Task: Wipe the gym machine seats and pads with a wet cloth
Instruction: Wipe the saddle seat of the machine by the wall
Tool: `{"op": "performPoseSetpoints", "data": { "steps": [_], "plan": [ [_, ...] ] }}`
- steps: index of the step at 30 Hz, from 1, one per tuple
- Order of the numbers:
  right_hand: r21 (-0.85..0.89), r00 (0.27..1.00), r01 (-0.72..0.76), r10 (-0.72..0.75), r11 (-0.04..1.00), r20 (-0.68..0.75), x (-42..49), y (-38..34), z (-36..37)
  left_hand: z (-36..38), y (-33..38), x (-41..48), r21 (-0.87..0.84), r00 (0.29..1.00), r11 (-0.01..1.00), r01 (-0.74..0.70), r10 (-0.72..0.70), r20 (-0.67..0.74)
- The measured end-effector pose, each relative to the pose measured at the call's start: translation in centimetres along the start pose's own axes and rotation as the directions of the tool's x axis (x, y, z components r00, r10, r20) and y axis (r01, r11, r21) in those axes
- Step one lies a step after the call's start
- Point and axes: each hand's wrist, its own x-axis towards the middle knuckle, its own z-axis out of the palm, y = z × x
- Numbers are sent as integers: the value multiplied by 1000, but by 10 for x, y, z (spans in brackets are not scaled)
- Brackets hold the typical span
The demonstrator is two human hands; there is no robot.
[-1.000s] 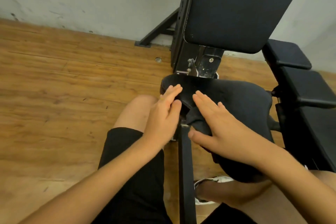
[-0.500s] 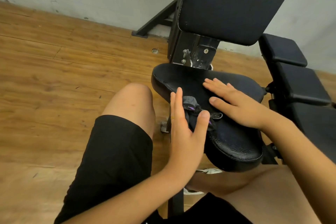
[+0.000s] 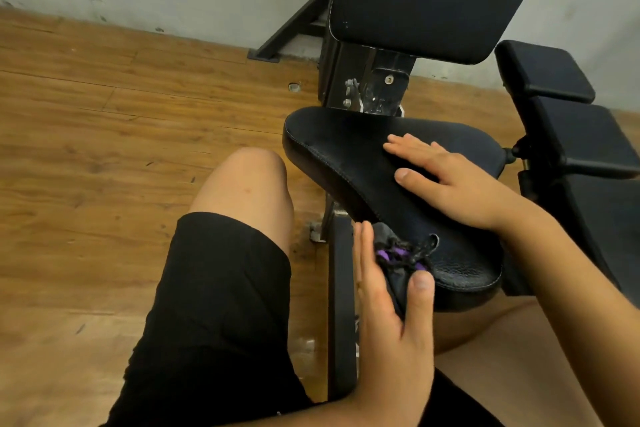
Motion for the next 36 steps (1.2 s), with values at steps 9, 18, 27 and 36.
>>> {"op": "performPoseSetpoints", "data": {
  "steps": [9,18,27,36],
  "plan": [
    [-29,1000,-17,17,999,25,-1,3,5,-18,22,137,62,968,997,-43,57,-244],
    [-13,1000,7,-7,1000,-7,1,4,3,-8,10,103,-13,965,995,-100,94,-243],
    [-16,1000,-8,8,1000,9,0,1,3,-55,9,204,-214,910,975,-61,-33,-413],
    [-12,1000,-2,2,1000,-4,0,3,3,-50,2,191,-156,933,985,-77,16,-359]
  ]
}}
